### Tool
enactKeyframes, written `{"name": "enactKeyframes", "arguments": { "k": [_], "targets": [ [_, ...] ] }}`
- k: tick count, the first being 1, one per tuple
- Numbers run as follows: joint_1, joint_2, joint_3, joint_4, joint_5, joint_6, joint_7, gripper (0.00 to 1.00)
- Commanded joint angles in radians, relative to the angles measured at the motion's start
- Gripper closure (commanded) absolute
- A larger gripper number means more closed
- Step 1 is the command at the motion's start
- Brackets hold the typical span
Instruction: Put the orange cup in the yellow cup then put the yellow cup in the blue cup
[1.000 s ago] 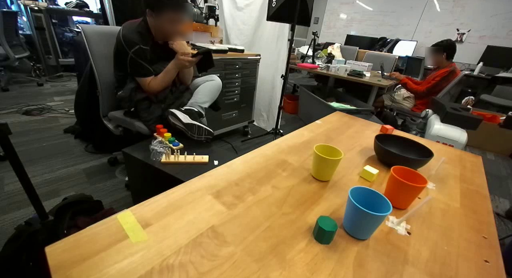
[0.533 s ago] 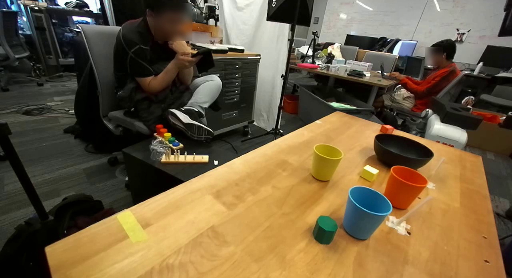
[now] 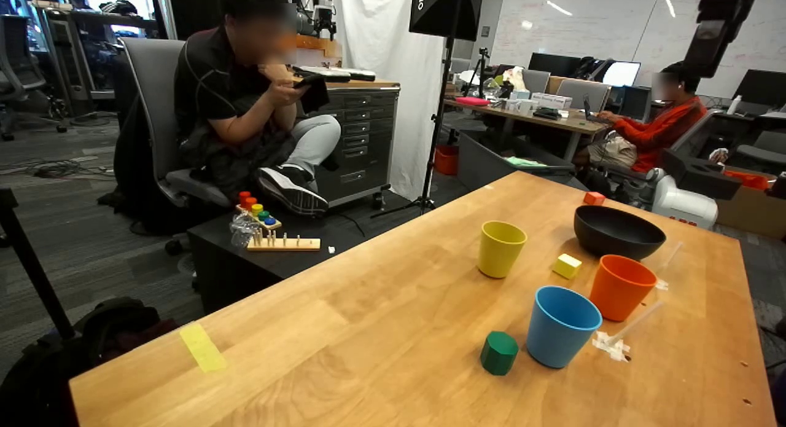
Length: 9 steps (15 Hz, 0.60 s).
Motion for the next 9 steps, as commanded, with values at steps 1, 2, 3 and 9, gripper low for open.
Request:
{"name": "enactKeyframes", "arguments": {
  "k": [1,2,3,9],
  "targets": [
    [-0.009,0.047,0.009,0.006,0.033,0.039,0.002,0.0],
    [-0.01,0.06,0.01,0.002,0.033,0.049,0.004,0.0],
    [-0.011,0.075,0.011,0.001,0.036,0.052,0.004,0.0],
    [-0.025,0.135,0.01,-0.031,0.031,0.101,0.059,0.0]
  ]
}}
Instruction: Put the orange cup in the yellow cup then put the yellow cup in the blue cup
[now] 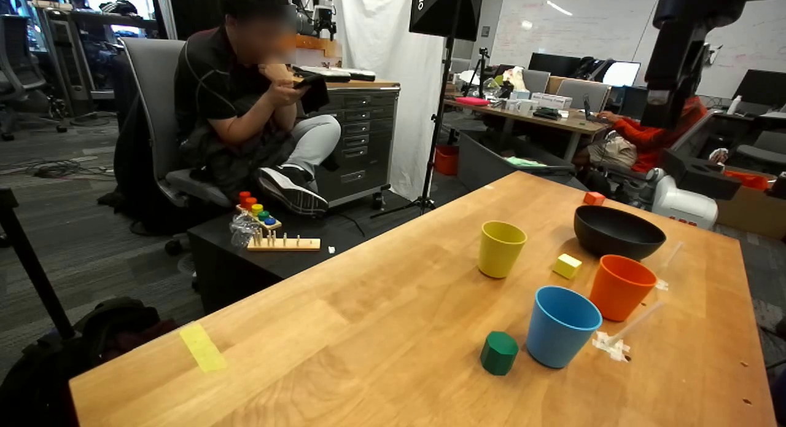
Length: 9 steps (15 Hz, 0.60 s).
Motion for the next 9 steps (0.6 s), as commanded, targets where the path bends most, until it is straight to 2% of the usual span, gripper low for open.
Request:
{"name": "enactKeyframes", "arguments": {
  "k": [1,9],
  "targets": [
    [-0.025,0.015,0.007,-0.022,0.032,0.048,0.039,0.0],
    [-0.046,0.066,0.009,-0.106,0.038,0.137,0.094,0.0]
  ]
}}
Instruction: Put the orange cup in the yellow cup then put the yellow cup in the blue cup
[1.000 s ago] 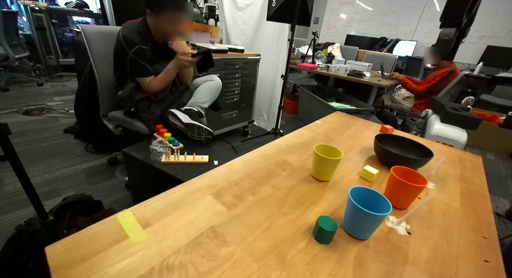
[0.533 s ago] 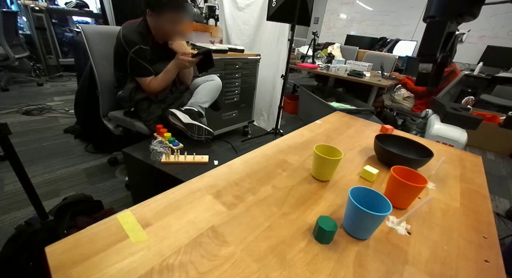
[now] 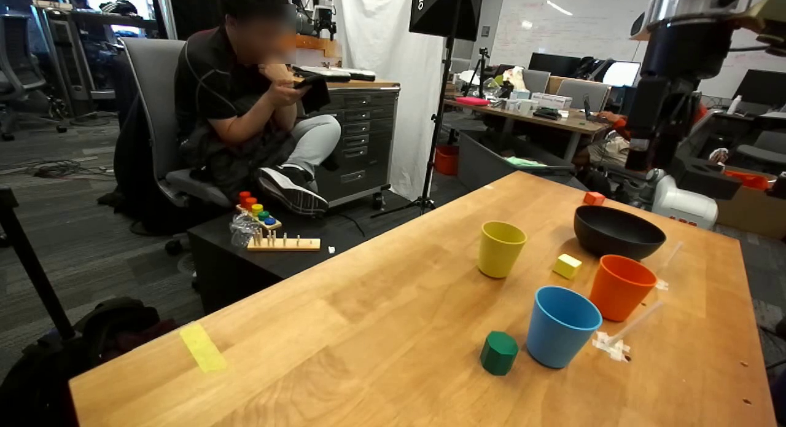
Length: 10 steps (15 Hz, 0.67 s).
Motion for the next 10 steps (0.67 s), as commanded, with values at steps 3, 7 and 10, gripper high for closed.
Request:
{"name": "enactKeyframes", "arguments": {
  "k": [3,7,10],
  "targets": [
    [-0.012,0.058,0.011,-0.036,0.005,0.056,0.02,0.0],
    [-0.012,0.126,0.015,-0.032,-0.009,0.054,0.015,0.0],
    [-0.01,0.171,0.017,-0.036,-0.012,0.085,0.032,0.0]
  ]
}}
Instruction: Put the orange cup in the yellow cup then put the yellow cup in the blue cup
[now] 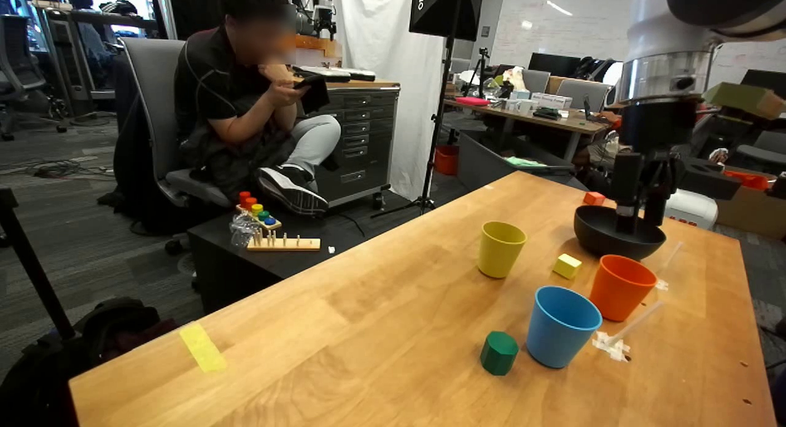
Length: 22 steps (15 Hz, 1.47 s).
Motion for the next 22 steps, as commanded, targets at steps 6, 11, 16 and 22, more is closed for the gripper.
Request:
{"name": "enactKeyframes", "arguments": {
  "k": [6,11,16,22],
  "targets": [
    [-0.004,0.103,0.018,-0.001,-0.031,0.096,0.059,0.0],
    [0.007,0.137,0.023,-0.003,-0.058,0.119,0.085,0.0],
    [0.014,0.155,0.03,-0.006,-0.098,0.109,0.098,0.02],
    [0.015,0.162,0.033,-0.003,-0.116,0.109,0.103,0.55]
  ]
}}
